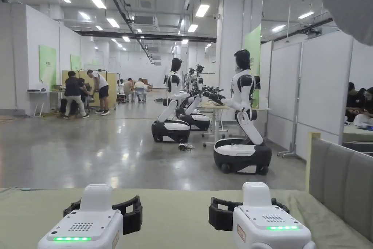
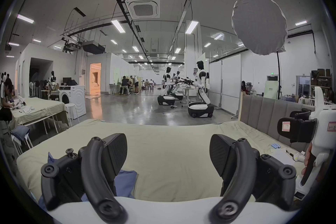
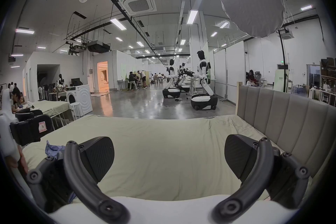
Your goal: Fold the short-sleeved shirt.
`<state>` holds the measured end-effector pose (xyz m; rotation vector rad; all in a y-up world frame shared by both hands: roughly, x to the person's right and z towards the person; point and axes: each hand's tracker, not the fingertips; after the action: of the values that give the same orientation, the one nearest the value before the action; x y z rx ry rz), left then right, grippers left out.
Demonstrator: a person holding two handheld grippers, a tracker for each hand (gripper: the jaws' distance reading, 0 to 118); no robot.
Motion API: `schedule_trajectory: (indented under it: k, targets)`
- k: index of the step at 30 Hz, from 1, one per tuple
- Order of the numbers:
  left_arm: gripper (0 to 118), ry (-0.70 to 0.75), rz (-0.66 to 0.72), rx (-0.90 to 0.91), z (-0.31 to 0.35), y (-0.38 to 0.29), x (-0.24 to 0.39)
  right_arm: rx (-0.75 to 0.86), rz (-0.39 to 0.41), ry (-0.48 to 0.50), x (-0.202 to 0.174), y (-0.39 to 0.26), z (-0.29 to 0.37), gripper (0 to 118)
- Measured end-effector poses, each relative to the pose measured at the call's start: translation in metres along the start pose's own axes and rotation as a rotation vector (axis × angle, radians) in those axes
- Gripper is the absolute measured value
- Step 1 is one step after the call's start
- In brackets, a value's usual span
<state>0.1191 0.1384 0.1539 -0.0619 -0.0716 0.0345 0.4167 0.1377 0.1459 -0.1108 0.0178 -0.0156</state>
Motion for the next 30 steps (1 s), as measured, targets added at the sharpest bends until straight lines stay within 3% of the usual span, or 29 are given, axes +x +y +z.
schedule_trajectory:
  k: [14,15,16,17,18,20,21,27,30]
  targets:
    - [92,-0.022,0.010,-0.037,-0.003,-0.004,-0.002,-0.010,0.005,-0.013,-0.001,-0.002,-0.001,115]
    - [90,-0.025,0.008,-0.044,-0.003,-0.004,-0.002,-0.014,0.008,-0.009,-0.001,-0.002,-0.001,108]
    - [81,-0.025,0.000,-0.048,-0.003,-0.004,-0.002,-0.015,0.013,-0.005,-0.002,-0.002,0.000,88]
    - [35,-0.030,-0.010,-0.040,-0.003,-0.005,-0.001,-0.009,0.023,-0.003,-0.003,-0.002,0.001,27]
    - [4,-0.034,-0.022,-0.027,-0.002,-0.005,0.000,0.005,0.057,-0.029,-0.005,-0.001,0.002,0]
    - [4,-0.001,-0.038,-0.010,-0.005,-0.004,0.002,0.033,0.081,-0.077,-0.008,0.003,0.005,0]
    - [4,-0.073,-0.007,-0.024,-0.007,-0.003,0.001,0.025,0.064,-0.032,-0.006,0.006,0.006,0]
    - [4,-0.003,-0.014,-0.004,-0.005,0.000,-0.005,0.021,0.071,-0.020,-0.015,0.008,0.007,0]
    - [4,0.065,-0.020,-0.005,0.010,-0.004,-0.029,0.027,0.111,0.036,-0.042,0.010,0.004,0]
